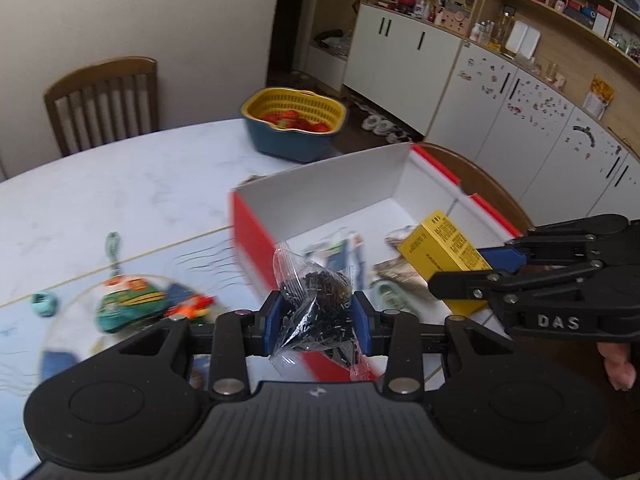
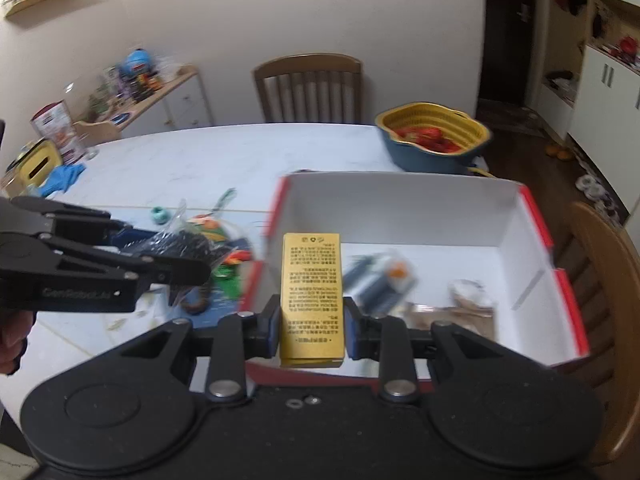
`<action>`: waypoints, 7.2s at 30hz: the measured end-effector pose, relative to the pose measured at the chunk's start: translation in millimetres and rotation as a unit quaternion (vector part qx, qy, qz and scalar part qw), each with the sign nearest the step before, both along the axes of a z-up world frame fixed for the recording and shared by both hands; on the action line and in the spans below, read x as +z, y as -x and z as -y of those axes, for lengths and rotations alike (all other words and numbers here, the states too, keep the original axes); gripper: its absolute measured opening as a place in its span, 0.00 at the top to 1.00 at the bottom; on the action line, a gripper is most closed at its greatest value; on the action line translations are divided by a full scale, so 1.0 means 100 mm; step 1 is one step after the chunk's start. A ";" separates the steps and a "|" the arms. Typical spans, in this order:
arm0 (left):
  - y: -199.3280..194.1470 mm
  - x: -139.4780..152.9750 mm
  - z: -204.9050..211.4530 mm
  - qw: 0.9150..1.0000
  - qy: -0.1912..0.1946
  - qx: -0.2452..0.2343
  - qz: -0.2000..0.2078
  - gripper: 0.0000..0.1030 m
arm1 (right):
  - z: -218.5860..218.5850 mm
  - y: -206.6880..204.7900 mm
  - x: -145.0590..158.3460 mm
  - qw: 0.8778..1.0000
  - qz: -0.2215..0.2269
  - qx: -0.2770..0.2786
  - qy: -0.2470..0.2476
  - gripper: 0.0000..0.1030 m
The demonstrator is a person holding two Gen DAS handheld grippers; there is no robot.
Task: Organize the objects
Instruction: 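Carry the yellow box over the shoebox with the right tool while the left tool lifts the bead bag, then lower both held items into the shoebox and open both tools, then withdraw both tools from the shoebox back over the table items, then grasp the white bead bag with the left tool while the right tool grasps the brown bracelet, then carry the bead bag and bracelet over the shoebox with both tools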
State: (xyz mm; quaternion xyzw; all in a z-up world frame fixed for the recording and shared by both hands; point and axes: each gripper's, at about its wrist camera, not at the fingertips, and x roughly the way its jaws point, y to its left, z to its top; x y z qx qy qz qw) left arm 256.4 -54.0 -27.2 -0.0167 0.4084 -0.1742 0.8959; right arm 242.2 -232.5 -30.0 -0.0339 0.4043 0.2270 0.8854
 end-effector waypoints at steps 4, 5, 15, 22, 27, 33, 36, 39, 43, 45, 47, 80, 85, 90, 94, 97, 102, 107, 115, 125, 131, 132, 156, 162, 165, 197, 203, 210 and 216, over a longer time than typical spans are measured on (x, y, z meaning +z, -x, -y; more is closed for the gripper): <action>-0.18 -0.05 0.29 1.000 0.005 -0.012 -0.014 0.65 | 0.29 -0.19 -0.01 1.000 -0.006 -0.029 0.003 0.73; -0.22 -0.07 0.36 1.000 0.002 -0.015 -0.017 0.65 | 0.37 -0.25 -0.03 0.999 -0.009 -0.036 0.004 0.73; -0.61 -0.43 0.89 0.997 -0.022 -0.033 -0.061 0.65 | 0.66 -0.84 -0.28 0.997 -0.050 -0.063 0.010 0.73; -0.85 -0.65 1.09 0.995 -0.031 -0.037 -0.092 0.65 | 0.62 -1.21 -0.59 0.994 -0.093 -0.063 0.019 0.73; -0.99 -0.78 1.21 0.992 -0.054 -0.041 -0.105 0.65 | 0.57 -1.34 -0.75 0.993 -0.107 -0.047 0.029 0.73; -1.12 -0.92 1.24 0.989 -0.071 -0.031 -0.123 0.65 | 0.54 -1.43 -0.86 0.991 -0.127 -0.033 0.030 0.73; -1.17 -0.98 1.25 0.987 -0.081 -0.026 -0.137 0.65 | 0.51 -1.45 -0.90 0.990 -0.136 -0.025 0.034 0.73; -1.20 -1.02 1.25 0.985 -0.085 -0.026 -0.147 0.65 | 0.49 -1.46 -0.93 0.989 -0.142 -0.019 0.036 0.72; -1.25 -1.08 1.25 0.982 -0.088 -0.023 -0.164 0.64 | 0.48 -1.48 -0.98 0.986 -0.158 -0.018 0.043 0.72; -1.26 -1.09 1.24 0.982 -0.087 -0.023 -0.167 0.64 | 0.49 -1.49 -0.98 0.986 -0.159 -0.017 0.044 0.72; -1.26 -1.09 1.25 0.982 -0.087 -0.025 -0.167 0.64 | 0.49 -1.48 -0.98 0.986 -0.159 -0.017 0.045 0.72; -0.68 -0.46 0.99 0.997 -0.054 0.005 -0.063 0.44 | 0.72 -0.91 -0.39 0.994 -0.103 -0.024 -0.005 0.59; -0.51 -0.34 0.87 0.998 -0.048 0.008 -0.044 0.44 | 0.71 -0.76 -0.27 0.995 -0.090 -0.029 -0.012 0.57; -0.32 -0.19 0.68 0.999 -0.038 0.006 -0.023 0.44 | 0.64 -0.58 -0.14 0.997 -0.070 -0.033 -0.019 0.49; -0.18 -0.10 0.51 1.000 -0.028 0.001 -0.010 0.43 | 0.54 -0.42 -0.05 0.997 -0.059 -0.040 -0.028 0.46; -0.07 -0.04 0.37 1.000 -0.026 -0.004 0.004 0.35 | 0.45 -0.29 0.01 0.997 -0.049 -0.043 -0.029 0.39; 0.09 0.02 0.13 1.000 -0.024 -0.008 0.015 0.35 | 0.24 -0.10 0.06 0.998 -0.037 -0.050 -0.026 0.34; 0.20 0.09 -0.15 0.999 -0.020 -0.007 0.026 0.28 | 0.05 0.05 0.07 0.997 -0.034 -0.061 -0.029 0.26; 0.31 0.21 -0.58 0.999 -0.021 -0.010 0.039 0.22 | -0.28 0.28 0.09 0.997 -0.029 -0.070 -0.033 0.17; 0.38 0.28 -1.08 0.997 -0.042 0.006 0.060 0.18 | -0.70 0.46 0.17 0.997 -0.010 -0.068 -0.038 0.06; 0.38 0.23 -1.44 0.995 -0.040 0.038 0.079 0.02 | -0.96 0.48 0.19 0.997 0.002 -0.060 -0.042 0.03; 0.37 0.21 -1.51 0.995 -0.038 0.043 0.080 0.02 | -1.00 0.48 0.19 0.998 0.004 -0.057 -0.041 0.02; -0.01 -0.55 -2.43 0.993 -0.051 0.092 0.047 0.00 | -1.81 0.27 -0.31 0.999 -0.031 0.010 0.030 0.03; -0.17 -0.77 -2.56 0.993 -0.052 0.097 0.029 0.00 | -1.94 0.16 -0.51 0.998 -0.041 0.031 0.049 0.07; -0.16 -0.86 -2.58 0.995 -0.044 0.085 0.026 0.00 | -1.96 0.09 -0.63 0.997 -0.044 0.026 0.051 0.09; 0.00 -1.33 -1.90 0.996 -0.060 -0.059 0.018 0.57 | -2.17 -0.43 -1.20 0.995 -0.078 -0.010 0.067 0.92; 0.03 -1.26 -1.91 0.997 -0.054 -0.050 0.010 0.60 | -2.15 -0.37 -1.14 0.996 -0.072 -0.012 0.059 0.94; 0.10 -1.08 -1.91 0.999 -0.037 -0.035 0.012 0.60 | -2.10 -0.20 -0.94 0.997 -0.063 -0.010 0.036 0.94; 0.17 -0.82 -1.88 0.999 -0.027 -0.022 0.018 0.60 | -2.01 -0.06 -0.69 0.999 -0.045 -0.015 0.017 0.94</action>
